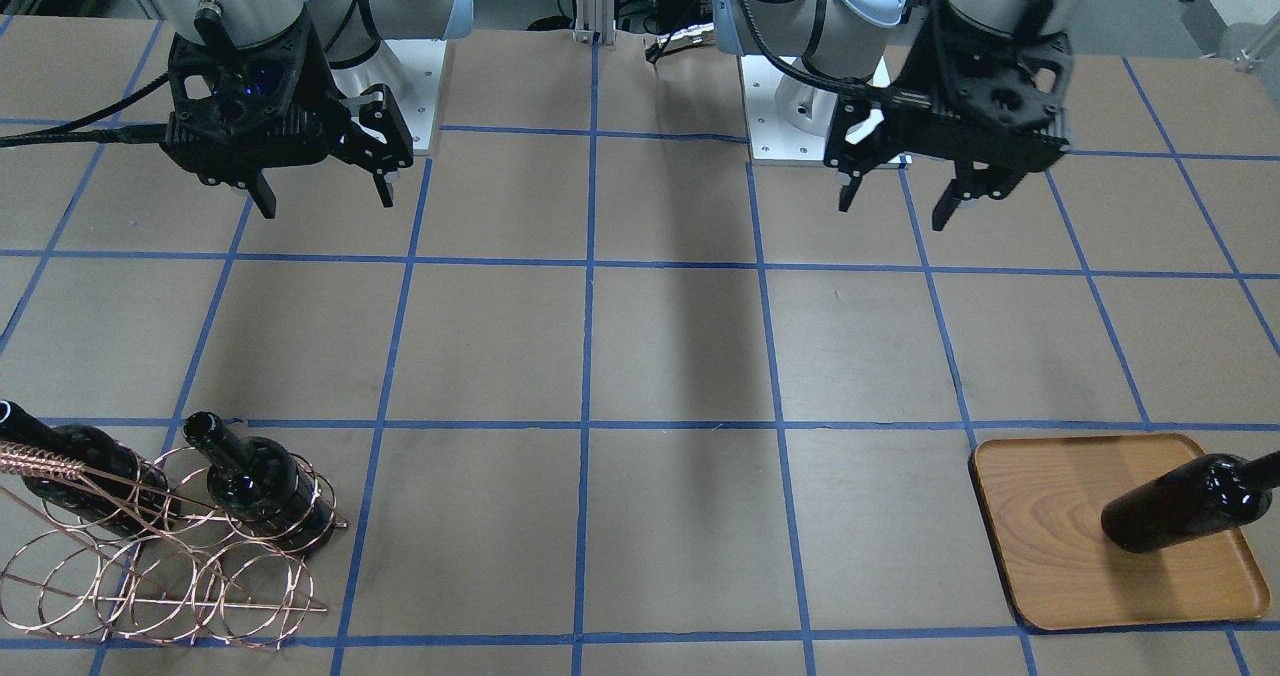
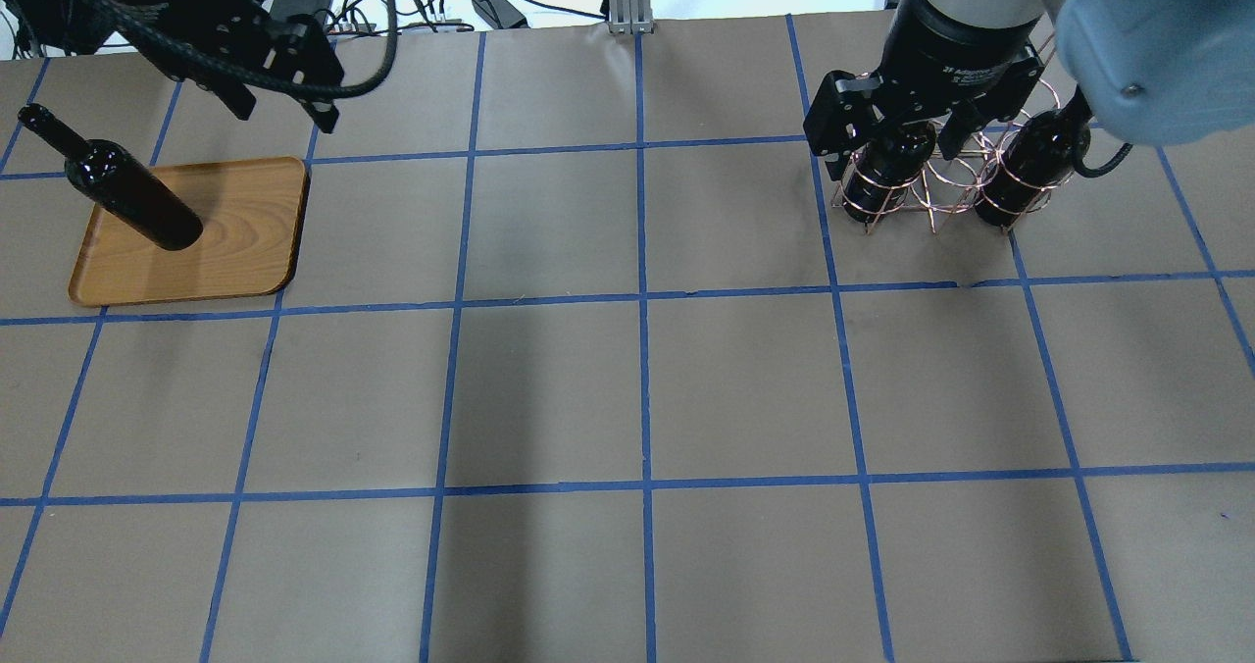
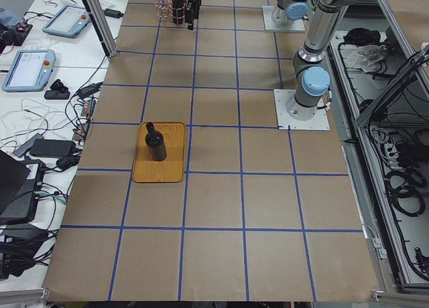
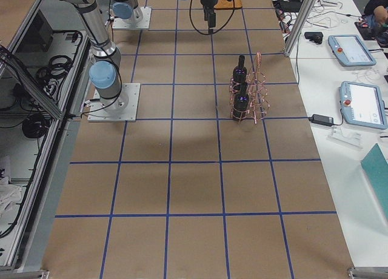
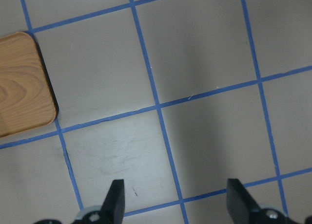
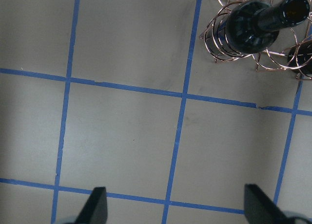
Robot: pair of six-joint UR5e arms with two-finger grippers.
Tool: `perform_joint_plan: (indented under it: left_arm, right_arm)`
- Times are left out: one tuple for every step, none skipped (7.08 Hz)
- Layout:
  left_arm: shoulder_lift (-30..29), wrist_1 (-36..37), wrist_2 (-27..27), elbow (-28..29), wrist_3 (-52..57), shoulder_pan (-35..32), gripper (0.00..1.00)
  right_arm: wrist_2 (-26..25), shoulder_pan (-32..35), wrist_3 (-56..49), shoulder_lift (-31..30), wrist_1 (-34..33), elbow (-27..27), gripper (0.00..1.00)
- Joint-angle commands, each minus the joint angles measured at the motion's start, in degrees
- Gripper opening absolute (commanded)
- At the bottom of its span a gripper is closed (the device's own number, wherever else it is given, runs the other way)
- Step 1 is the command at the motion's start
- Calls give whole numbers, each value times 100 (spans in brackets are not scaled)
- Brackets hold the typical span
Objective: Take wine from basket and place on tray
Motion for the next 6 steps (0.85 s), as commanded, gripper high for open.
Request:
perform_joint_plan:
  left_arm:
    - [63, 259, 17, -284, -384, -391, 86]
    - [106, 279, 17, -293, -377, -383, 86]
    - [133, 279, 43, -302, -316, -356, 92]
    - [142, 279, 43, -302, -306, -330, 100]
    - [185, 253, 43, -294, -367, -338, 100]
    - [203, 227, 43, -302, -350, -321, 100]
  right_arm:
    - [0, 0, -9, 0, -10, 0, 100]
    - [0, 0, -9, 0, -2, 0, 100]
    - [0, 0, 0, 0, -10, 0, 100]
    - [0, 0, 0, -9, 33, 0, 100]
    - [0, 0, 0, -9, 51, 0, 100]
    - [0, 0, 0, -9, -1, 0, 100]
